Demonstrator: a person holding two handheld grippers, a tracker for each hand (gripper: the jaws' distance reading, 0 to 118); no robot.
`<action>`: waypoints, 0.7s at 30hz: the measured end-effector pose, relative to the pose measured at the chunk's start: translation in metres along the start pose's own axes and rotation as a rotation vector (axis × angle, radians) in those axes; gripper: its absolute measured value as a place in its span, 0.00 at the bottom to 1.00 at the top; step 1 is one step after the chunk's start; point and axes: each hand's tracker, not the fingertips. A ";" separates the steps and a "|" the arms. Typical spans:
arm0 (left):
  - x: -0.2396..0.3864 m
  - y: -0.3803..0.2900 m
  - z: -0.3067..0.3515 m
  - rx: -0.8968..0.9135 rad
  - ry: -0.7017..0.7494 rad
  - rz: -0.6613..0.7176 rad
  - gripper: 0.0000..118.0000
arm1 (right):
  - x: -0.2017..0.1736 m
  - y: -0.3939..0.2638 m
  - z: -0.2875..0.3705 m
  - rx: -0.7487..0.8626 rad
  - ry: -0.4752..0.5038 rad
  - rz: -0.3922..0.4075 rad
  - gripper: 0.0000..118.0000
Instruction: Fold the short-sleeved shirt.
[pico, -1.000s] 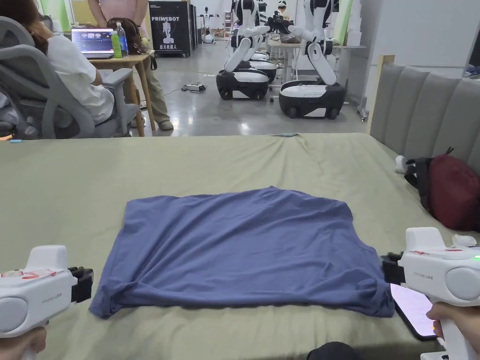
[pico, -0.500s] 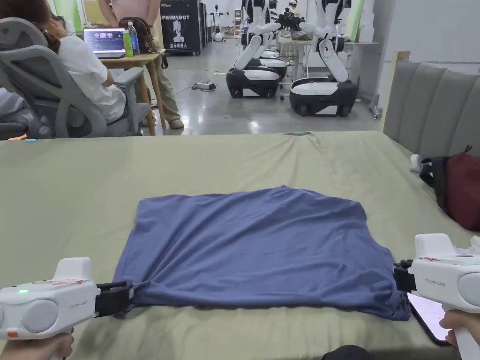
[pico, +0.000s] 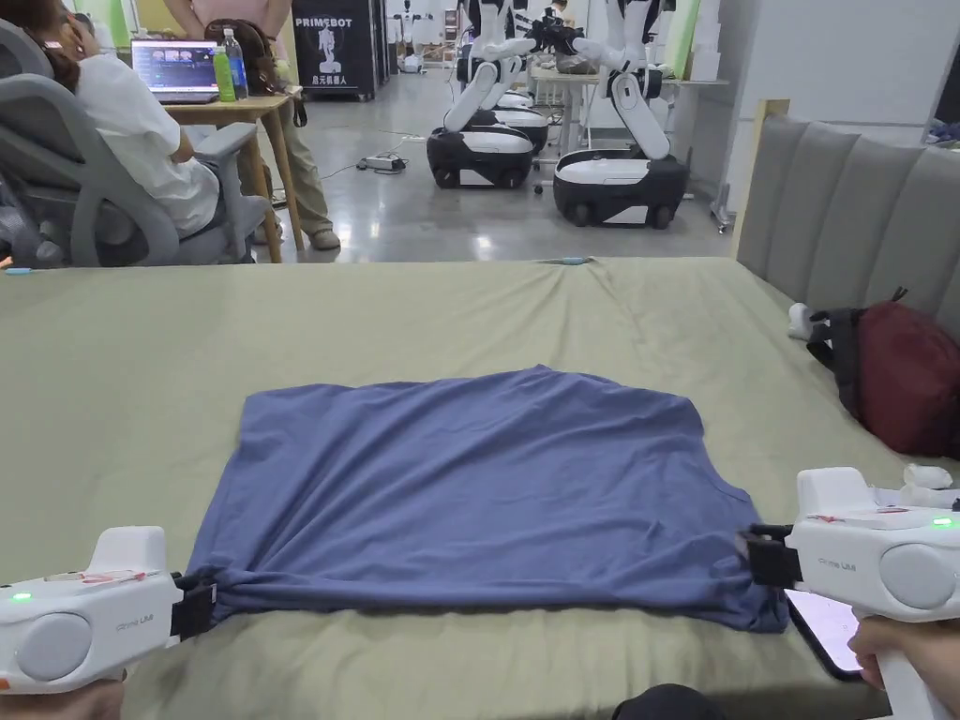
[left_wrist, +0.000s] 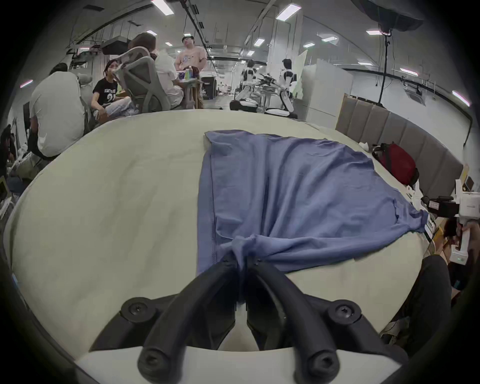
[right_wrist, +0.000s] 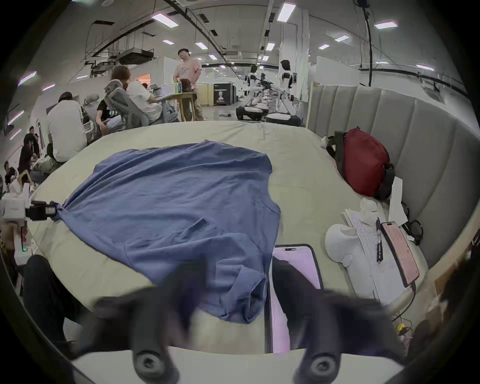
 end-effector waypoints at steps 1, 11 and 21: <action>0.001 0.000 0.001 0.003 -0.001 -0.002 0.03 | -0.003 -0.002 -0.002 -0.022 -0.002 0.018 0.77; 0.001 0.004 0.003 0.003 -0.001 -0.017 0.03 | 0.006 -0.027 -0.033 -0.143 0.000 0.015 0.02; -0.001 0.066 0.019 0.099 -0.026 -0.058 0.03 | 0.014 0.057 -0.017 0.056 0.017 0.012 0.02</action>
